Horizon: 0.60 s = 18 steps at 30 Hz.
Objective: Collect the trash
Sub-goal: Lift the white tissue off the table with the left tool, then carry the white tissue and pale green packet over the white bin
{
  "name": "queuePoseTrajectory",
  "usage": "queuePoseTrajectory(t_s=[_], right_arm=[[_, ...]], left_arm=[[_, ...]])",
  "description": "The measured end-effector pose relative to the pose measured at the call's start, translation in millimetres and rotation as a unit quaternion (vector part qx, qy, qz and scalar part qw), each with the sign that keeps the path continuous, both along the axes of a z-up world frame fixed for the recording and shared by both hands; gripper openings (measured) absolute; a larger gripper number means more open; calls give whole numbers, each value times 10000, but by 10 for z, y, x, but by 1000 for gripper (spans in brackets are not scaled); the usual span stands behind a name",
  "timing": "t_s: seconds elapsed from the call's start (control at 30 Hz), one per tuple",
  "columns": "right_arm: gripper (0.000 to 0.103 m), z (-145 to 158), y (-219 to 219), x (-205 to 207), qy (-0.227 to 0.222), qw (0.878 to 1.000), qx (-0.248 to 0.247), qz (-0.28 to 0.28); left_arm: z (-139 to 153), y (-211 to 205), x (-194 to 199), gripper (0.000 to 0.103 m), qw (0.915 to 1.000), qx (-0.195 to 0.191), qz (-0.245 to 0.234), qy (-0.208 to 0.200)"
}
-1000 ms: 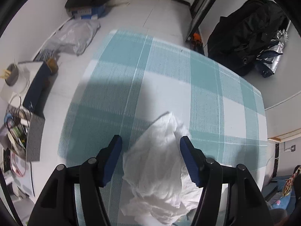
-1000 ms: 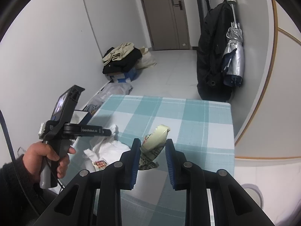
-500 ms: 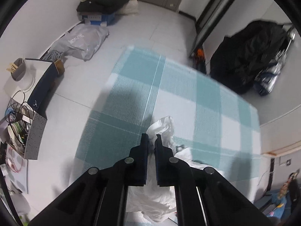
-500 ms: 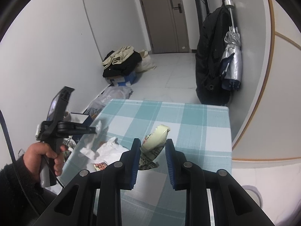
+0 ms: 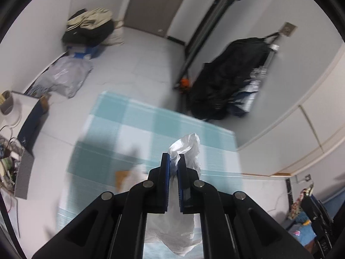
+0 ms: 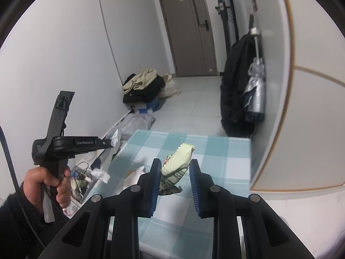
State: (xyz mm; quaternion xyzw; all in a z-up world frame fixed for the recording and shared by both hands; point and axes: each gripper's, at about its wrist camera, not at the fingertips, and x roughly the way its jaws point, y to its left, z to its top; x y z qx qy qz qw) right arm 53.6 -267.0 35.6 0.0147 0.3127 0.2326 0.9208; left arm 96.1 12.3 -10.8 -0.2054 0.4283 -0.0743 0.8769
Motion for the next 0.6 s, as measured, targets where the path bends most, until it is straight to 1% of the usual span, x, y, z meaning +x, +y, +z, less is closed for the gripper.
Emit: queuePoseTrajectory(t_s=[0.13,0.3,0.47,0.6], right_arm=[[25,138,-356,-155,-45,9997,94,-212],[25,243,-906,-319,-70,9976,156,-676],[25,205,-1448,-407,7,9934,147,-1142],[25,47,-1884,-417,198,9879,234,-1522]], left_arm=[[180,-328,-12,3,9988,-250,-392,-161],[320,-1000,13,3,9937,-310,-1042,-270],[293,-1713,84,3,9838,-336,-1751,-175],[171,-2257,124,3,9740,-347,-2240,22]])
